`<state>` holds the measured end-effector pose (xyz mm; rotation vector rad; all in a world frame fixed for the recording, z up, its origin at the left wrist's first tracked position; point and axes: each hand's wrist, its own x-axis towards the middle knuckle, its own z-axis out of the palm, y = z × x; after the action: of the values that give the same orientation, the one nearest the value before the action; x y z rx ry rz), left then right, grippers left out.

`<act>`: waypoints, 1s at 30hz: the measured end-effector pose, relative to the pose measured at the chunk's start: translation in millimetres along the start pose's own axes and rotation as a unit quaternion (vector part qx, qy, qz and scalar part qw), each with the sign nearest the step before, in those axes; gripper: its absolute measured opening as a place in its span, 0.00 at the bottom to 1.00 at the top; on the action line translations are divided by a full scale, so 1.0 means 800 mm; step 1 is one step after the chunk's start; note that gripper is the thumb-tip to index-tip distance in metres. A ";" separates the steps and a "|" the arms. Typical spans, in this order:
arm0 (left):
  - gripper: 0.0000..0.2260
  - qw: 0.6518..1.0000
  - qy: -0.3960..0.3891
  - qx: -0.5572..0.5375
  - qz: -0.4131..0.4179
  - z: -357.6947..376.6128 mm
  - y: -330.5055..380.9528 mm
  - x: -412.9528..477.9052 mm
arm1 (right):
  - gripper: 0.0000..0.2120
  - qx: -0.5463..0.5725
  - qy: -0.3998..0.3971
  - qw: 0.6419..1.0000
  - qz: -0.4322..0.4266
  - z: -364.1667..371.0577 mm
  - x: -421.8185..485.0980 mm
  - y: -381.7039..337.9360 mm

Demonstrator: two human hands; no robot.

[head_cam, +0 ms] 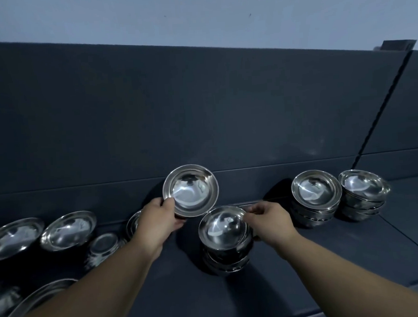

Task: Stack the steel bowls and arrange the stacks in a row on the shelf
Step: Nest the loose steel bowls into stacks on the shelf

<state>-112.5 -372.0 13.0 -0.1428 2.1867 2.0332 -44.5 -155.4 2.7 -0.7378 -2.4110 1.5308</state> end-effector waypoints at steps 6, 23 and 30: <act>0.12 0.996 -0.070 0.005 -0.050 -0.002 -0.015 -0.025 | 0.04 -0.061 0.011 0.998 0.001 0.005 -0.001 0.008; 0.22 0.985 -0.144 0.035 -0.084 0.027 -0.055 -0.056 | 0.27 0.158 -0.145 0.971 0.105 0.005 -0.055 0.051; 0.12 0.980 -0.176 -0.059 -0.068 0.068 -0.057 -0.067 | 0.41 0.237 -0.152 0.958 0.060 -0.026 -0.048 0.077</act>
<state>-49.3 -323.1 -25.9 0.0504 1.7947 1.9401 15.7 -137.3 -38.9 -0.5856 -2.0659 2.3028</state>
